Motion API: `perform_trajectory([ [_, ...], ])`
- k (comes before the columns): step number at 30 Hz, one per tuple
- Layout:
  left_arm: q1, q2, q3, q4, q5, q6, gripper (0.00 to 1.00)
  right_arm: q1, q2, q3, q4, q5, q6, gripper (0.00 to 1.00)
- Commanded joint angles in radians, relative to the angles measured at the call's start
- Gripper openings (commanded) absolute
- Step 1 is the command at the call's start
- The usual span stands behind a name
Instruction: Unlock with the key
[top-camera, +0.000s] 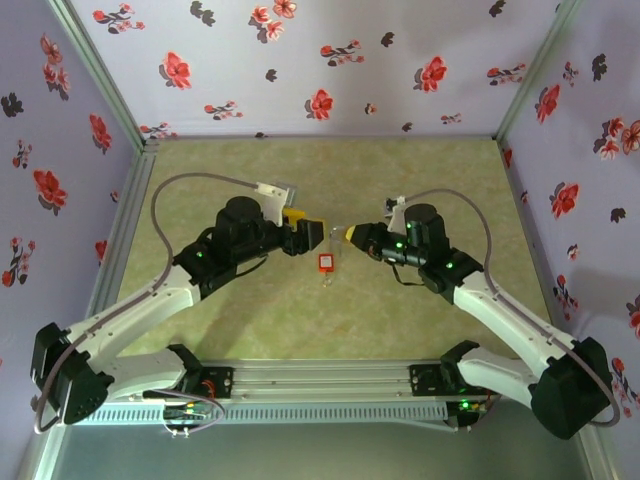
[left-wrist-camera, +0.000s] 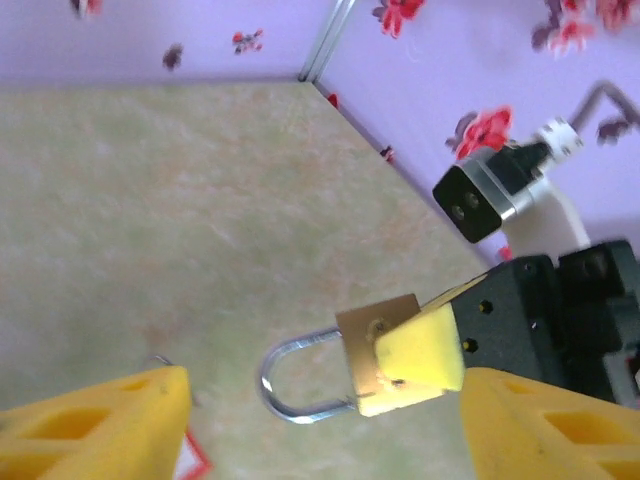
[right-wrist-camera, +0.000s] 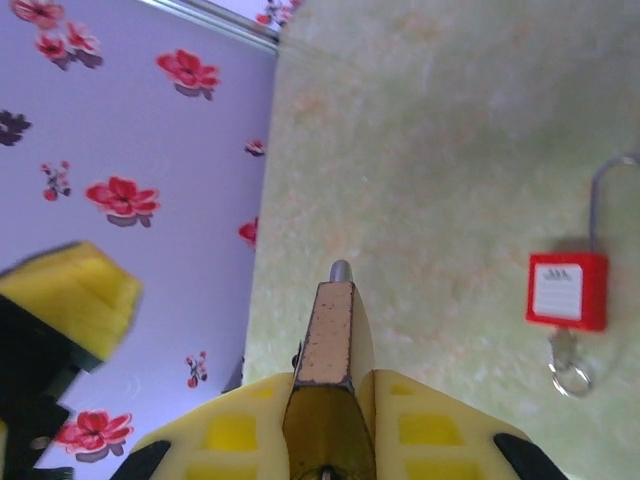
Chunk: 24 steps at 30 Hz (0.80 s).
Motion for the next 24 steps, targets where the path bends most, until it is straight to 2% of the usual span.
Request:
perform_trajectory([
  [1, -0.008, 0.046, -0.031, 0.027, -0.014, -0.259, 0.57, -0.005, 0.004, 0.015, 0.173, 0.037, -0.041, 0.0],
  [4, -0.025, 0.099, -0.049, 0.07, -0.015, -0.306, 0.41, -0.003, 0.006, 0.016, 0.195, 0.035, -0.036, 0.0],
  [9, -0.038, 0.18, -0.033, 0.146, -0.018, -0.329, 0.3, -0.002, -0.008, 0.0, 0.214, 0.022, -0.026, 0.0],
  [15, -0.03, 0.26, 0.007, 0.183, -0.052, -0.324, 0.26, 0.006, -0.036, -0.038, 0.24, 0.011, 0.0, 0.0],
  [18, -0.02, 0.3, 0.016, 0.2, -0.081, -0.333, 0.24, 0.013, -0.043, -0.071, 0.3, -0.001, 0.044, 0.0],
  [24, -0.01, 0.374, 0.033, 0.341, -0.106, -0.357, 0.24, 0.027, -0.044, -0.161, 0.457, -0.003, 0.168, 0.0],
])
